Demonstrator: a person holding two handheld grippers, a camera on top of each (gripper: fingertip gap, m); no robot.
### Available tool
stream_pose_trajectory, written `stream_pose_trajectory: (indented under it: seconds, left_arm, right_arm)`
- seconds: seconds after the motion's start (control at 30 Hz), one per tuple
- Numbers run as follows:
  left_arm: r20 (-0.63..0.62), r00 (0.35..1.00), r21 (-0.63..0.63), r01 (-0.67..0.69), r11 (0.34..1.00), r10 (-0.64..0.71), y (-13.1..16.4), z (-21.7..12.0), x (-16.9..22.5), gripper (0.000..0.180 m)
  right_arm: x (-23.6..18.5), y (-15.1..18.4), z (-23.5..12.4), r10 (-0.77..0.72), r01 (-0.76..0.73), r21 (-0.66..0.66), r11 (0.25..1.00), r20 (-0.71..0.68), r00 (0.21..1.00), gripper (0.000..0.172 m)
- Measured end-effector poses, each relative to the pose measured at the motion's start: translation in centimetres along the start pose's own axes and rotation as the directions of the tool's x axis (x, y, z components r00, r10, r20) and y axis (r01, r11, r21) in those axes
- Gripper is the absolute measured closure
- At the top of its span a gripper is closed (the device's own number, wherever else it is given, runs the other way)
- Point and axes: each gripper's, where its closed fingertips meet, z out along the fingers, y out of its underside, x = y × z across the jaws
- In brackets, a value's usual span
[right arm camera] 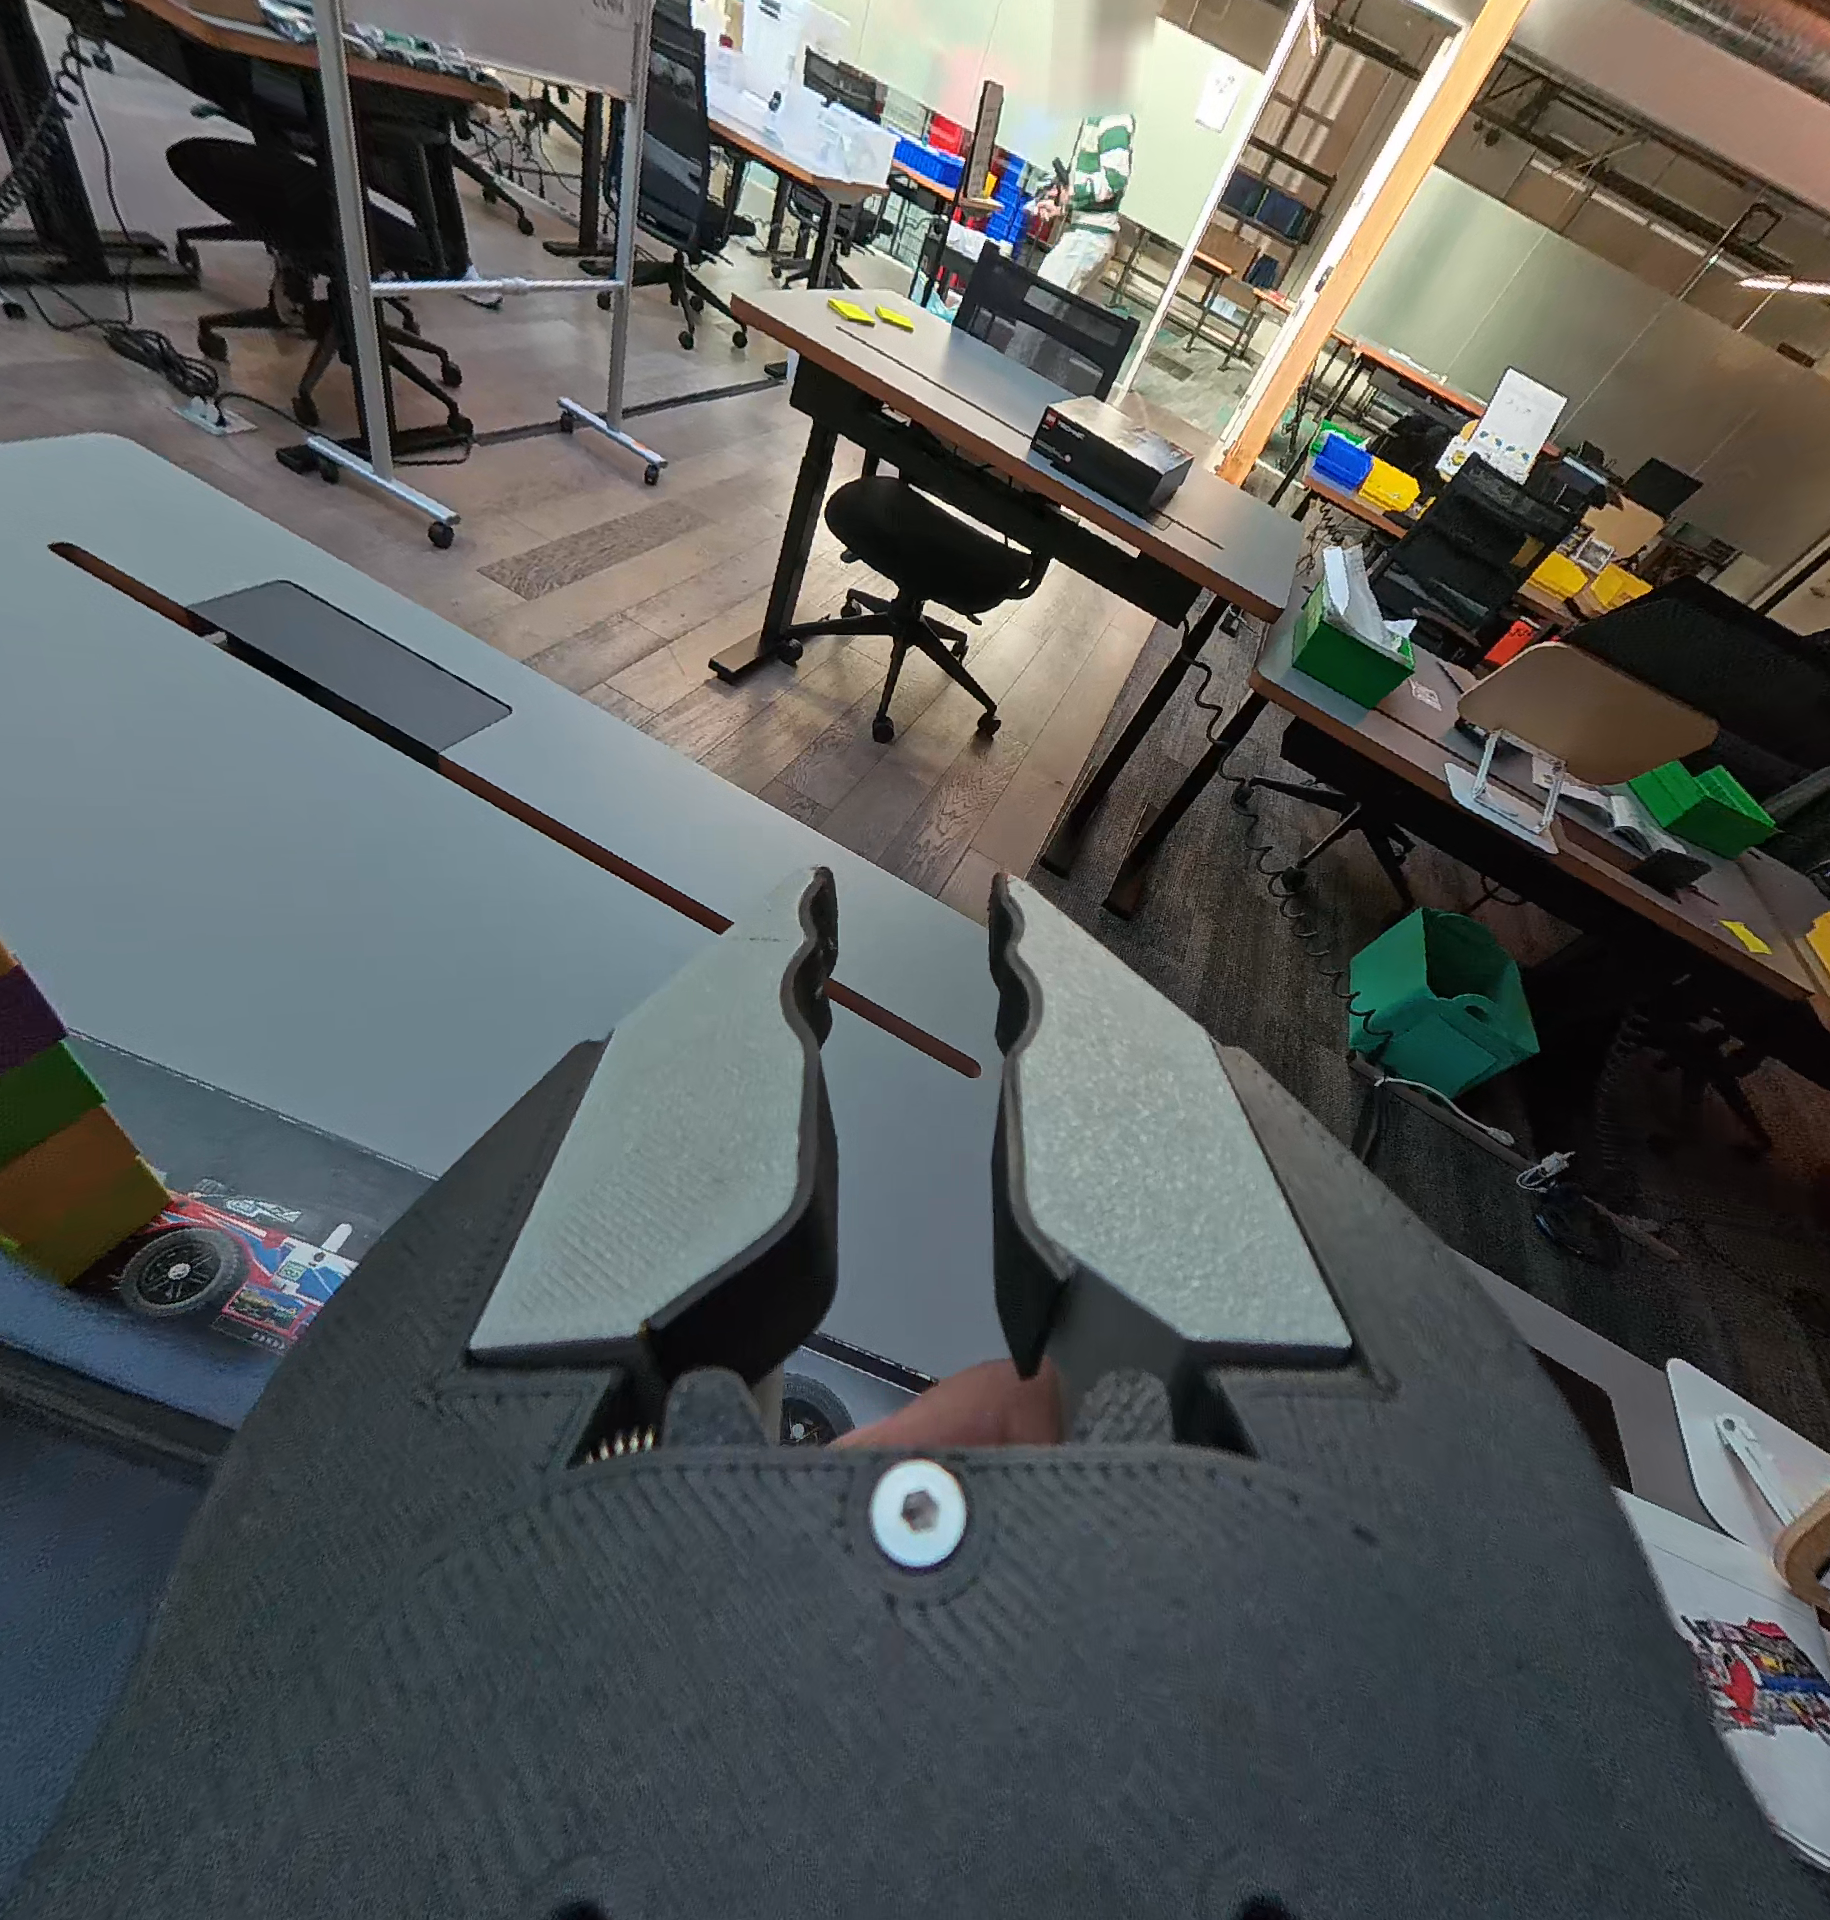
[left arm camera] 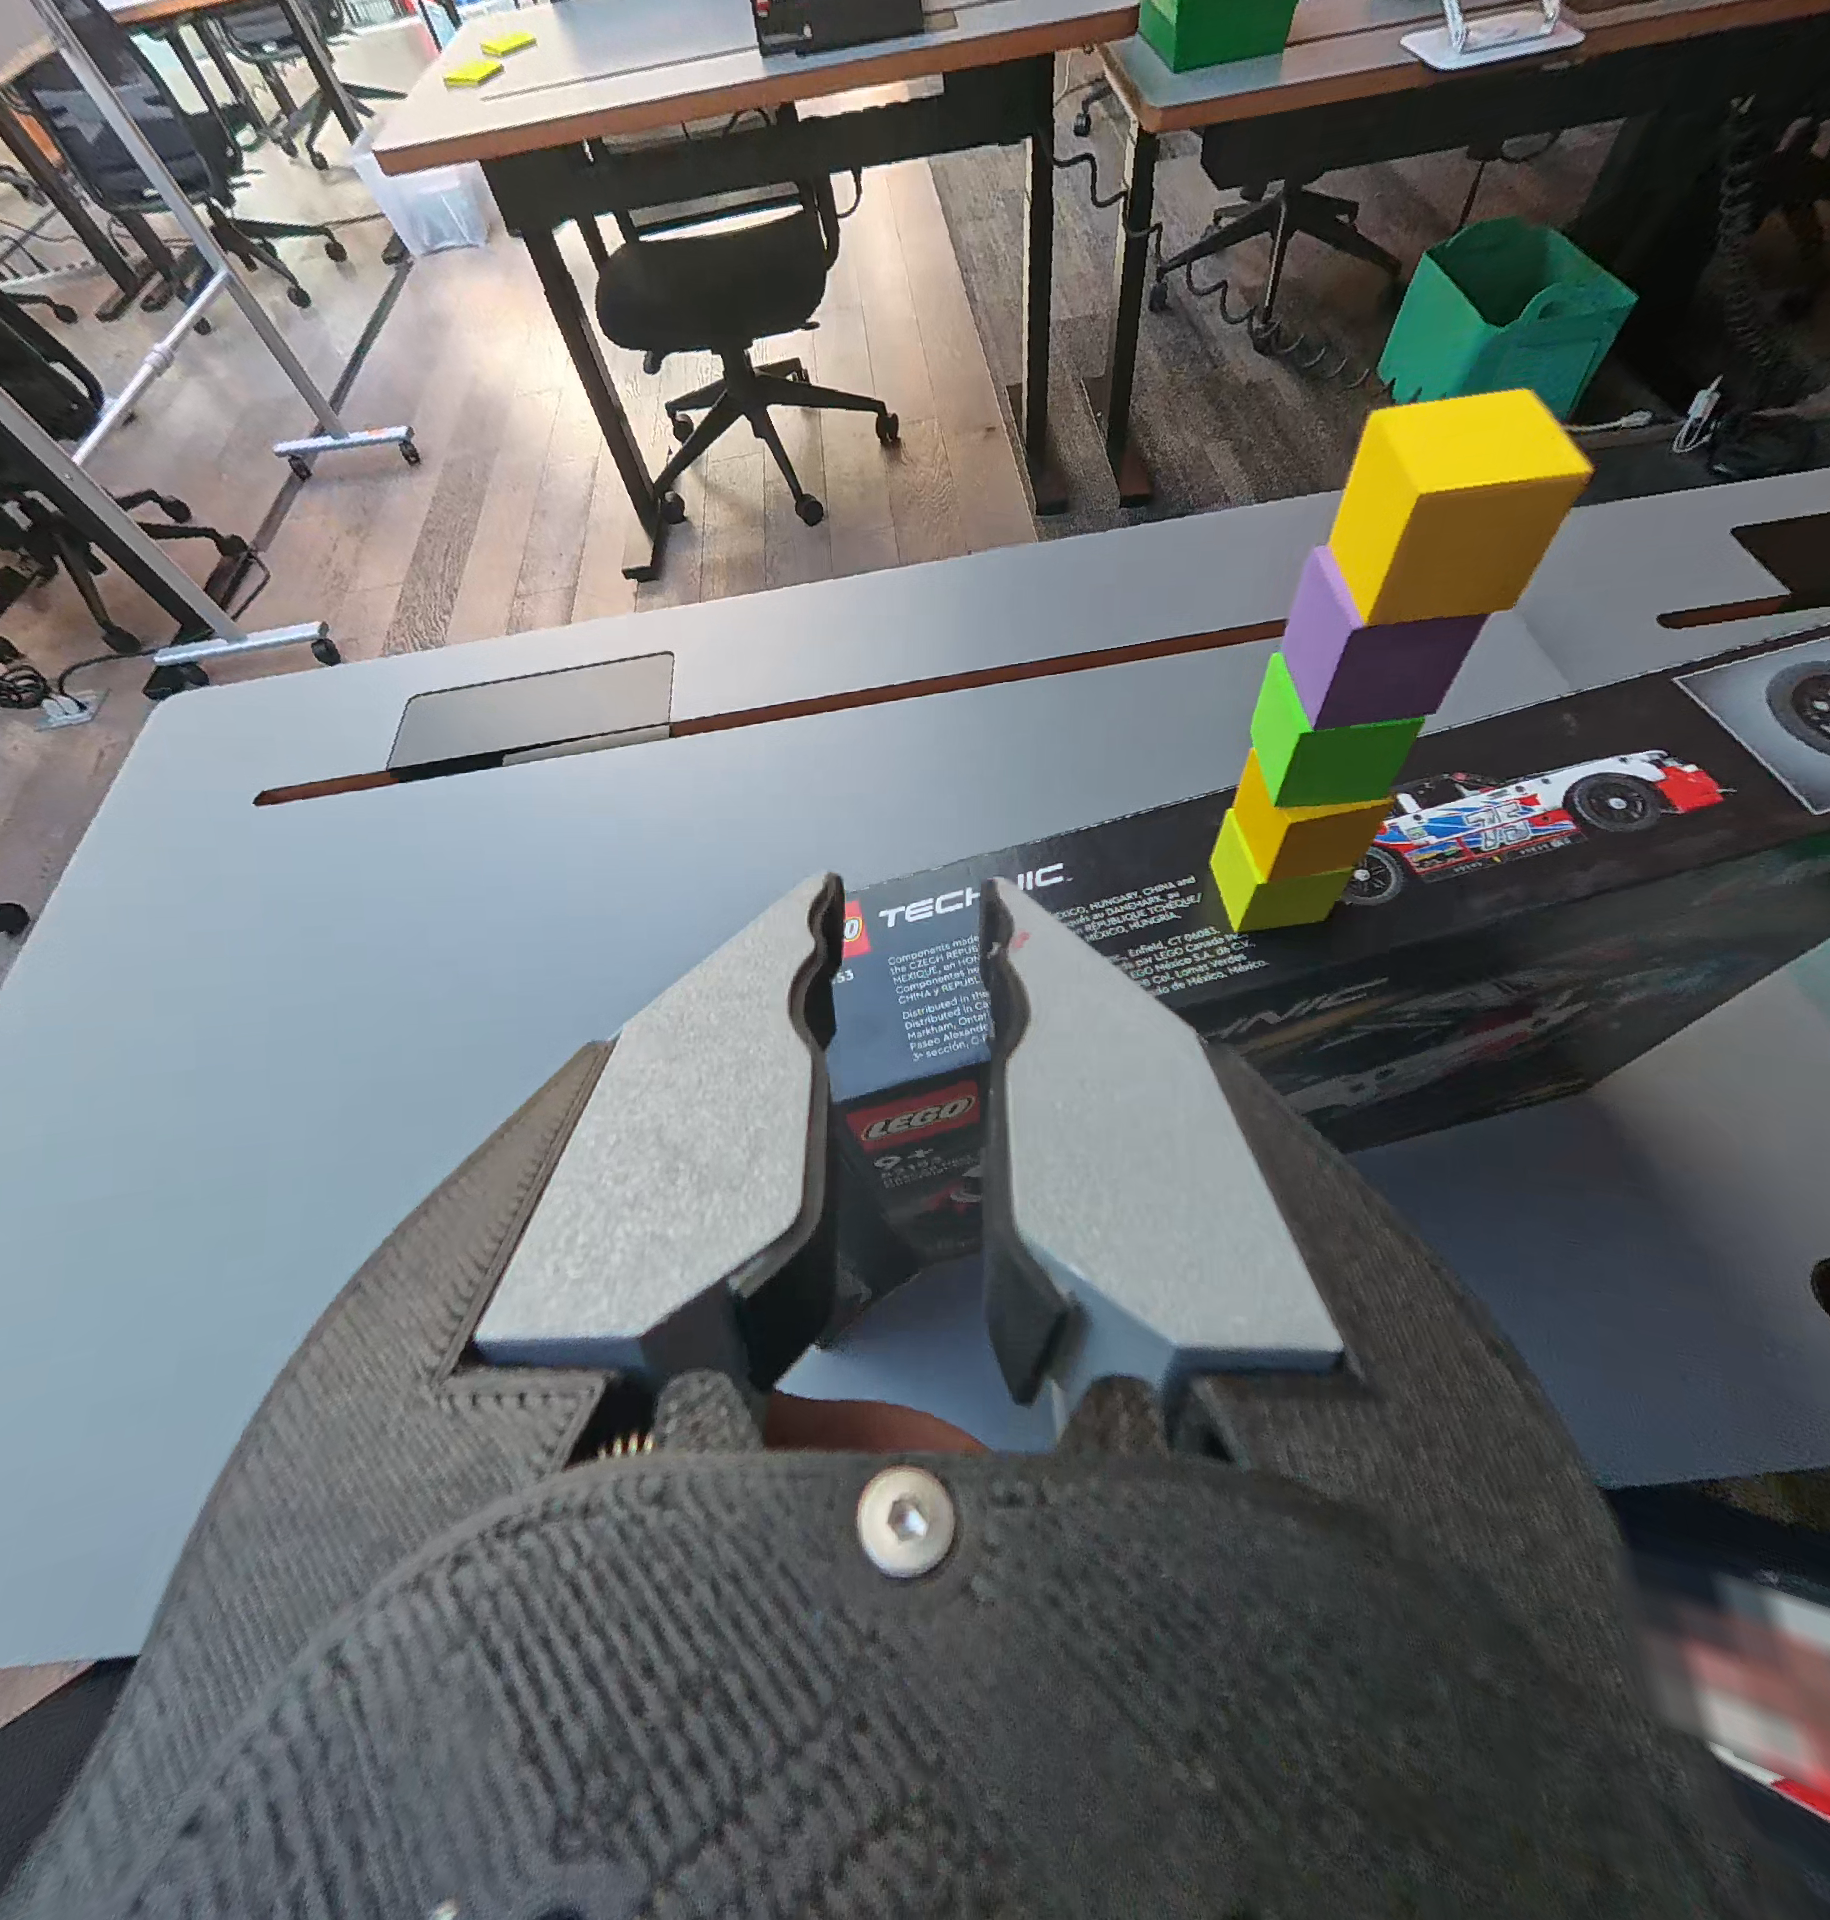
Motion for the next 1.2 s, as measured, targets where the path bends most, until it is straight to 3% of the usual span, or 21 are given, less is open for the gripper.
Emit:
stream_pose_trajectory:
  seconds: [0.63, 0.8, 0.97, 1.2]
  left_arm:
    - [-0.046, 0.999, 0.01, 0.002, 1.0, -0.001, -0.3, 0.9, 1.2, 0.155]
    - [-0.081, 0.997, 0.015, 0.009, 1.0, -0.008, -0.1, 1.2, 1.7, 0.154]
    - [-0.16, 0.987, 0.017, 0.014, 1.0, -0.011, 0.1, 1.1, 2.5, 0.14]
    - [-0.217, 0.976, 0.01, 0.001, 1.0, 0.002, 0.2, 1.5, 3.3, 0.14]
  right_arm:
    - [1.2, 2.3, -0.5, 0.032, -0.032, -0.049, 0.998, 0.0, 0.999, 0.145]
    - [0.7, 3.1, -0.6, 0.052, -0.049, -0.059, 0.997, 0.041, 0.998, 0.143]
    - [0.4, 3.8, -0.9, 0.097, -0.09, -0.073, 0.993, 0.093, 0.991, 0.134]
    - [0.5, 4.7, -1.2, 0.14, -0.127, -0.097, 0.987, 0.134, 0.981, 0.131]
